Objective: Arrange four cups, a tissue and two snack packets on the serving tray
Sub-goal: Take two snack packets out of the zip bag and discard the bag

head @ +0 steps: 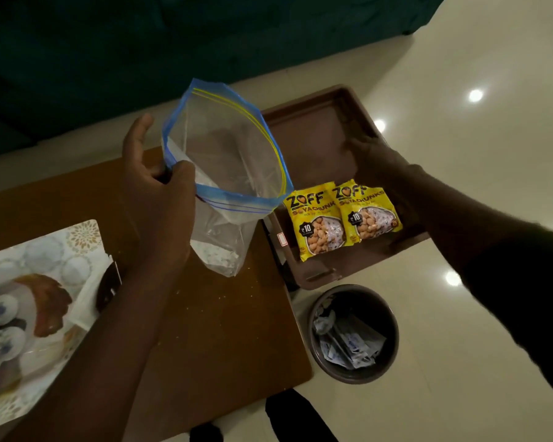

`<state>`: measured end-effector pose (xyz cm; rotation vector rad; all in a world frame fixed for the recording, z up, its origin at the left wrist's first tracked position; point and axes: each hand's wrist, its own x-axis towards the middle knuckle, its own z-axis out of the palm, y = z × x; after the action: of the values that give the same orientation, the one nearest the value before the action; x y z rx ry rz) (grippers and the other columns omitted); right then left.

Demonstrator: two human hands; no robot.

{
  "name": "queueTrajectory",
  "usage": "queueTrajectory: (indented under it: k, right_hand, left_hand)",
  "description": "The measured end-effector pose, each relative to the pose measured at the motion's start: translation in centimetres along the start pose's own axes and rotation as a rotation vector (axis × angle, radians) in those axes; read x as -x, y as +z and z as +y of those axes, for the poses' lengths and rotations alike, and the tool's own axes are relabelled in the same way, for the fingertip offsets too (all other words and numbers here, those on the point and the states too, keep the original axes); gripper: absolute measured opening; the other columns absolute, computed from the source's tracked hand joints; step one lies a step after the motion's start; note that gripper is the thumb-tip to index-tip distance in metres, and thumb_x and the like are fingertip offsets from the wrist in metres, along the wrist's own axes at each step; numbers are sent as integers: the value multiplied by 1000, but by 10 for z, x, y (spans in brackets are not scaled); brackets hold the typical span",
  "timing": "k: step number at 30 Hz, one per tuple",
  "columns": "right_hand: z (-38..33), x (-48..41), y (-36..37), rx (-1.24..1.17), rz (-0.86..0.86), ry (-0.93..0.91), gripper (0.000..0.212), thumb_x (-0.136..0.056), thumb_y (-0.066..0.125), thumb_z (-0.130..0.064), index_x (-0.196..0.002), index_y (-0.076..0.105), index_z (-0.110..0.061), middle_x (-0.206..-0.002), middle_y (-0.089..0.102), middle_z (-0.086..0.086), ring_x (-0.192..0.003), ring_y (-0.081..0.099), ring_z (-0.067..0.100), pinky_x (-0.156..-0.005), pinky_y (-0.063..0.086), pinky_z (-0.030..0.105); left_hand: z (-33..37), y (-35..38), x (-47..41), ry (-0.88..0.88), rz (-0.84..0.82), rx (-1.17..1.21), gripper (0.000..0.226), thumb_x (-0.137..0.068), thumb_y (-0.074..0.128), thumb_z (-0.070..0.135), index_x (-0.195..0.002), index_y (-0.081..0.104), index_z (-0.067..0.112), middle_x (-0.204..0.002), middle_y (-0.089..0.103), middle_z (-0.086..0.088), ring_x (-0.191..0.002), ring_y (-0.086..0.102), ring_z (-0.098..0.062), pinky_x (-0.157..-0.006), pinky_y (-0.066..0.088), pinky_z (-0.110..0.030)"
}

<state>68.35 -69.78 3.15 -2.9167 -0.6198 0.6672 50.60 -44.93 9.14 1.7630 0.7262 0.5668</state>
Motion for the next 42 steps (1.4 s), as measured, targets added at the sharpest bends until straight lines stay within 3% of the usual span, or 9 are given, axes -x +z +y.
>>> queueTrajectory:
  k: [7,13,20,23,28,31,34,37,42]
  right_hand:
    - [-108,57,13,-942,-157,-327,105,-55,92,-26,-141,31,-25,-133,44,-18,-115,40,-25,-94,38,7]
    - [-184,68,38,-1196,109,-219,93,-56,91,-32,-136,46,-19,-134,56,-3,-123,54,8,-100,49,29]
    - [-183,70,57,-1273,232,67,13,-79,63,-7,-88,70,-13,-77,70,3,-66,67,16,-59,55,35]
    - [-162,70,57,-1468,75,-17,12,-81,61,-1,-87,71,-3,-82,71,17,-73,68,27,-63,55,34]
    - [-153,70,55,-1555,-185,38,14,-78,71,-6,-91,72,-2,-93,69,22,-82,68,33,-83,54,48]
    - [-158,66,58,-1390,-46,147,32,-72,80,-14,-98,68,-1,-92,70,21,-77,67,32,-71,57,45]
    - [-157,63,57,-1349,134,332,62,-68,83,-40,-115,58,-8,-98,66,9,-76,65,20,-56,53,29]
    - [-155,66,59,-1402,-103,238,90,-62,77,-63,-137,37,-35,-130,57,5,-103,67,22,-80,59,42]
    - [-145,79,63,-1581,-55,10,46,-82,70,-6,-117,55,-32,-98,70,9,-77,72,20,-64,58,37]
  left_hand:
    - [2,-14,-20,-159,67,125,62,-75,56,22,-134,49,39,-57,64,20,-49,54,0,-56,50,-29]
    - [8,-19,-21,-222,13,223,61,-78,59,16,-136,45,30,-61,69,18,-51,59,-1,-63,54,-33]
    - [-3,-53,-17,-172,14,284,55,-97,56,21,-145,29,24,-87,69,-1,-79,68,-17,-73,54,-33]
    - [-28,-80,-18,-155,149,108,59,-90,65,24,-143,37,25,-112,62,-1,-98,59,-10,-82,47,-28]
    - [-61,-94,-2,-553,-300,235,89,-75,77,42,-149,29,33,-145,50,-5,-128,54,-23,-105,45,-48]
    - [-75,-91,3,-671,-274,265,64,-86,71,19,-143,43,17,-133,61,-12,-116,62,-31,-96,52,-54]
    - [-82,-93,-1,-695,-94,184,58,-93,63,16,-146,38,16,-131,57,-7,-102,62,-24,-68,54,-33]
    - [-83,-96,-4,-702,-96,251,49,-94,62,20,-140,44,16,-131,61,-11,-102,65,-25,-66,54,-31]
    - [-78,-113,-13,-699,-311,189,113,-70,80,36,-151,2,44,-157,32,-7,-127,54,-25,-85,56,-41]
